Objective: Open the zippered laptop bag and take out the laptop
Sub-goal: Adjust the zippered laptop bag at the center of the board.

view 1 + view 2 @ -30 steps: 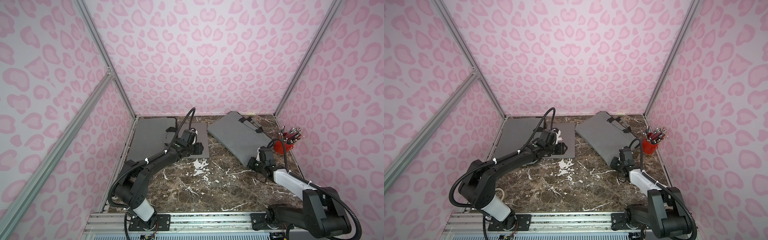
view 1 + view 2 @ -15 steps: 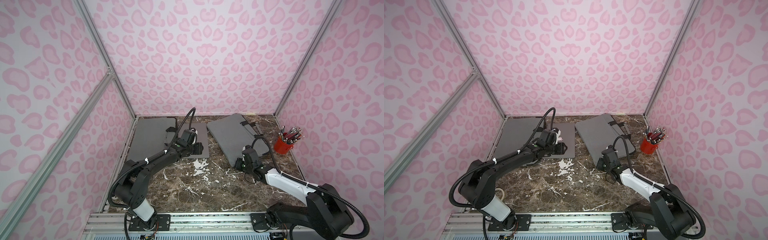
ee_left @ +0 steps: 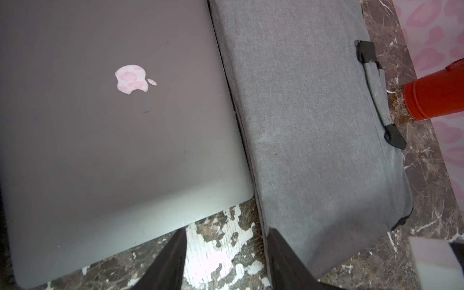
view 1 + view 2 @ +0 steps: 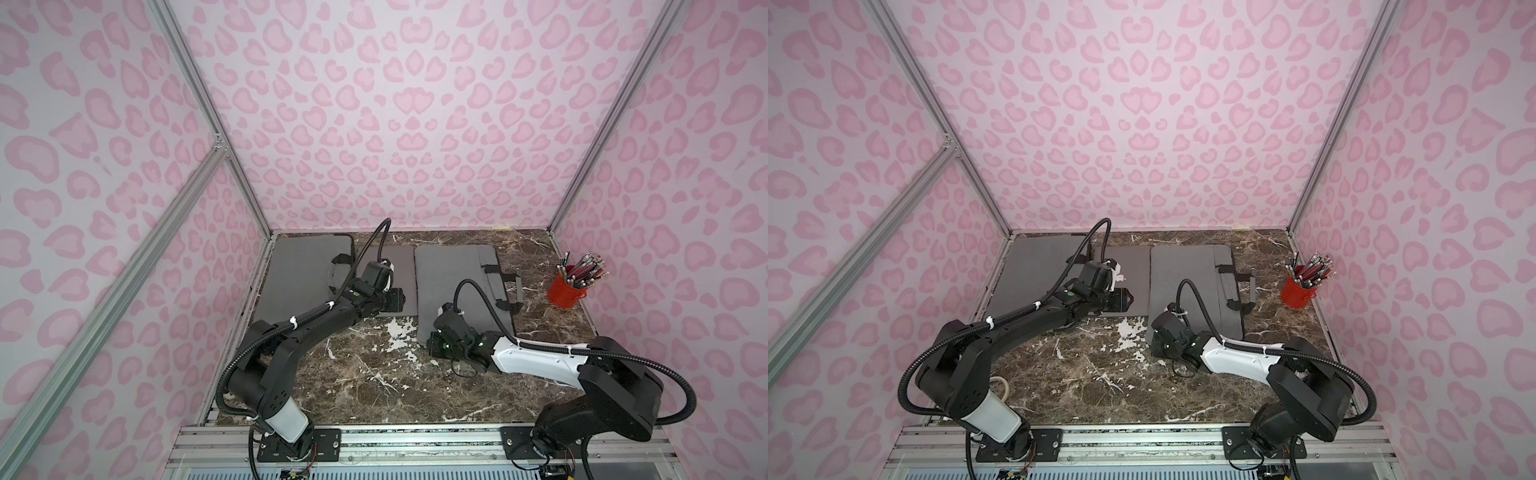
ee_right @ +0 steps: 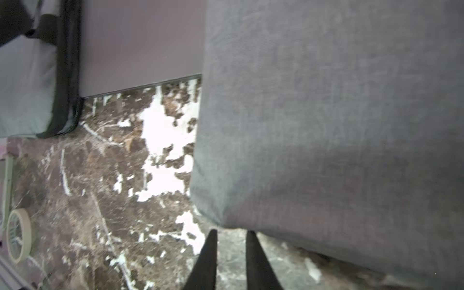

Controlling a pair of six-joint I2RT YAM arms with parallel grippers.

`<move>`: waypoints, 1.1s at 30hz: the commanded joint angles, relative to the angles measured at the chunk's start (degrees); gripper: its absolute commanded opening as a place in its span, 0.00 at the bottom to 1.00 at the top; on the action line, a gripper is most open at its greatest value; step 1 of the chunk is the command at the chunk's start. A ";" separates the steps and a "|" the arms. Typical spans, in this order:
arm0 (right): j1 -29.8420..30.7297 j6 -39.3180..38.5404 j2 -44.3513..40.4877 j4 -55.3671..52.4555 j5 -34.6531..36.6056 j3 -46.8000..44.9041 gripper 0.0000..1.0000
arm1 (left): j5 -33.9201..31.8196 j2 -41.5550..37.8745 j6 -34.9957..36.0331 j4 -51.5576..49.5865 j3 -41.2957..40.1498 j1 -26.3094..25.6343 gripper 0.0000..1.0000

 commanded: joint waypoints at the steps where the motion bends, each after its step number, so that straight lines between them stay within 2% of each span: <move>1: -0.33 -0.25 -1.91 -3.20 2.78 0.71 0.32 | -0.77 -0.46 0.78 0.43 -0.17 0.03 0.55; 5: -5.01 -3.18 -6.54 -11.11 7.04 1.66 0.40 | 0.30 -0.77 1.46 0.77 -0.52 -0.34 0.55; 7: -9.28 -4.81 -9.34 -14.30 8.11 1.27 0.44 | 0.38 -1.44 2.24 0.91 -1.12 -1.59 0.55; 13: -22.69 -9.17 -17.80 -20.39 11.50 -1.98 0.52 | -0.06 -2.91 3.49 2.61 -4.90 -8.98 0.55; 17: -30.05 -10.29 -23.15 -19.03 11.79 -6.75 0.57 | -1.74 -0.08 4.00 4.61 -5.77 -14.42 0.57; 22: -38.34 -12.16 -28.55 -14.96 6.10 -12.79 0.61 | -1.57 4.26 4.29 6.42 -3.78 -17.26 0.60; 26: -41.26 -13.25 -29.55 -15.51 5.80 -14.28 0.63 | -1.71 8.52 5.46 5.87 -0.87 -17.81 0.56; 29: -41.45 -13.45 -29.61 -13.34 2.49 -16.12 0.56 | -4.40 11.68 6.72 4.52 2.16 -17.72 0.50; 33: -41.45 -12.77 -28.75 -11.23 -0.15 -18.19 0.50 | -7.00 14.25 8.51 2.92 5.52 -17.29 0.49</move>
